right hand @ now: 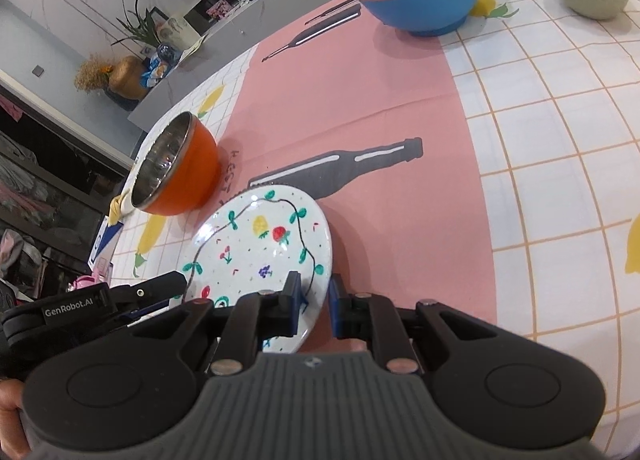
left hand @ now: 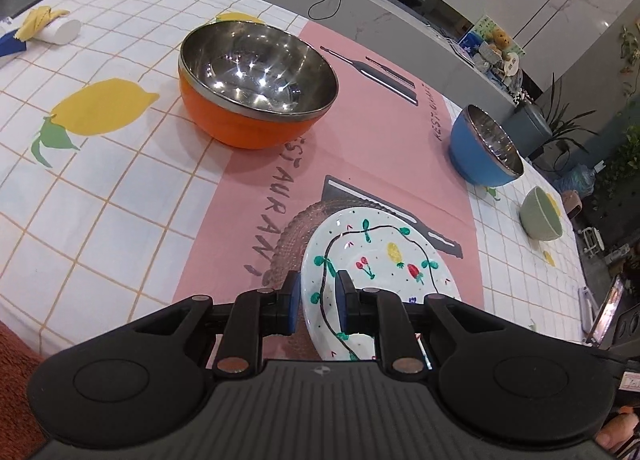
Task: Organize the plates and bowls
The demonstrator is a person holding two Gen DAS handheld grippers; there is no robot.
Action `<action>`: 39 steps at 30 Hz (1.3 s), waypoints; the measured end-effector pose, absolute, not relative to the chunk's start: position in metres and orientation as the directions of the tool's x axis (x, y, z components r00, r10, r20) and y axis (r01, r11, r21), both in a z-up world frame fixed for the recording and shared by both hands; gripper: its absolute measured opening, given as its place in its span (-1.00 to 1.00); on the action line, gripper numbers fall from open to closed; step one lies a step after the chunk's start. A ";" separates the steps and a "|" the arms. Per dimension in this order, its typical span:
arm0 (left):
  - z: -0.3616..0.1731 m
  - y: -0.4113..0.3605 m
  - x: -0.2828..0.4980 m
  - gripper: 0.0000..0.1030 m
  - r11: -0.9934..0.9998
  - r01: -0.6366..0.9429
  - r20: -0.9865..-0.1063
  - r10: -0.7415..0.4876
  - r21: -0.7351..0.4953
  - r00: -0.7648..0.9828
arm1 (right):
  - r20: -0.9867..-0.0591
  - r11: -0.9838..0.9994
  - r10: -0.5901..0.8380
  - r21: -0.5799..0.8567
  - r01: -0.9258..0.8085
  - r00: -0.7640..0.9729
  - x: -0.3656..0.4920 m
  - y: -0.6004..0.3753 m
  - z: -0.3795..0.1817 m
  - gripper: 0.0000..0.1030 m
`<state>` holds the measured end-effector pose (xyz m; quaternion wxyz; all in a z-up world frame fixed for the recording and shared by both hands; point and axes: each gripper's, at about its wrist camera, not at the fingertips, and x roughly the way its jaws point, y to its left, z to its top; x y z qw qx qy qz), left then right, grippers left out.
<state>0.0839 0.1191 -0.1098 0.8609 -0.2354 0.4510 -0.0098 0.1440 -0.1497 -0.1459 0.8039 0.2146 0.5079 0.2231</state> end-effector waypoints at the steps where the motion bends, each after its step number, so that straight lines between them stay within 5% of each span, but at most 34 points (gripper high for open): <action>1: -0.111 0.119 0.083 -0.61 0.891 -0.195 -0.773 -0.225 -0.409 0.593 | -0.721 0.809 0.577 0.570 -0.145 0.384 0.144 -0.149 -0.146 -0.75; 15: -0.117 0.125 0.081 -0.68 0.871 -0.211 -0.762 -0.243 -0.444 0.599 | -0.725 0.823 0.564 0.532 -0.199 0.396 0.142 -0.142 -0.144 -0.65; 18: -0.118 0.128 0.080 -0.68 0.859 -0.222 -0.753 -0.247 -0.461 0.610 | -0.723 0.827 0.558 0.523 -0.203 0.407 0.142 -0.143 -0.142 -0.44; 22: -0.112 0.126 0.076 -0.42 0.873 -0.220 -0.731 -0.199 -0.435 0.653 | -0.717 0.849 0.525 0.483 -0.215 0.459 0.140 -0.146 -0.135 -0.34; 26: -0.105 0.127 0.073 -0.26 0.880 -0.215 -0.700 -0.168 -0.424 0.694 | -0.712 0.851 0.520 0.483 -0.209 0.471 0.142 -0.149 -0.135 -0.42; 34: -0.116 0.131 0.075 -0.26 0.865 -0.256 -0.739 -0.176 -0.431 0.650 | -0.709 0.824 0.557 0.539 -0.178 0.432 0.145 -0.149 -0.142 -0.43; 39: -0.121 0.131 0.076 -0.31 0.854 -0.256 -0.745 -0.204 -0.452 0.635 | -0.714 0.819 0.565 0.547 -0.175 0.413 0.145 -0.146 -0.147 -0.74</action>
